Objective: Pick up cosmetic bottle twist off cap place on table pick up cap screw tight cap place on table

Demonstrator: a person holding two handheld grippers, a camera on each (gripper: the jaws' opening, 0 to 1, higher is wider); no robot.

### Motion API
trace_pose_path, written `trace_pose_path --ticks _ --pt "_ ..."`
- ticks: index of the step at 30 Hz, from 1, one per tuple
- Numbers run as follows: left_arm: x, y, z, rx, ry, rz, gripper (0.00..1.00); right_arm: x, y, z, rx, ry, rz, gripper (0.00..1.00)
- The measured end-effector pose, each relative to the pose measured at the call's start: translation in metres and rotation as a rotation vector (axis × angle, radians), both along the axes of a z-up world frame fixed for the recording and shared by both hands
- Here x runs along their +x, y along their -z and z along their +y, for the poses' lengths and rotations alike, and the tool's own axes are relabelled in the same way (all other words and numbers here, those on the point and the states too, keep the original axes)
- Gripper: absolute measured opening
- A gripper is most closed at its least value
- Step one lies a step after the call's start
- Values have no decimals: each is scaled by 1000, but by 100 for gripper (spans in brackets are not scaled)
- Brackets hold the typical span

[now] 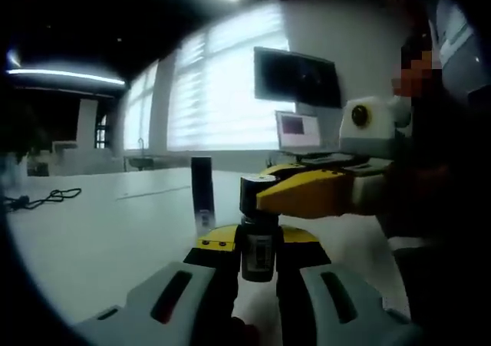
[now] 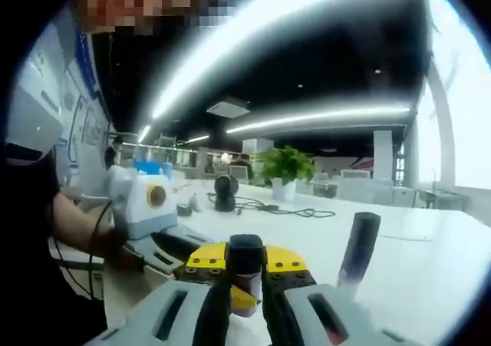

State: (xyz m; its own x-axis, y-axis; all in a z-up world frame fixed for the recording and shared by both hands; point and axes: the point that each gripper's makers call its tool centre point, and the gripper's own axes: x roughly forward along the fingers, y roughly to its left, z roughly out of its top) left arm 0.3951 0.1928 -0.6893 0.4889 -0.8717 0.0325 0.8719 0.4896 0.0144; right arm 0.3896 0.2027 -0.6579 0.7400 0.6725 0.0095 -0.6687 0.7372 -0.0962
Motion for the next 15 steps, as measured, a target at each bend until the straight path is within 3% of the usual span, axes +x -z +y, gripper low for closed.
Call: trace_pose_path --ticks 14,15 --pt "-1 -1 1 4 -18 -6 8 2 1 -3 4 216 6 8" --pt "-1 -1 1 6 -20 -7 8 3 3 -5 23 250 29 8"
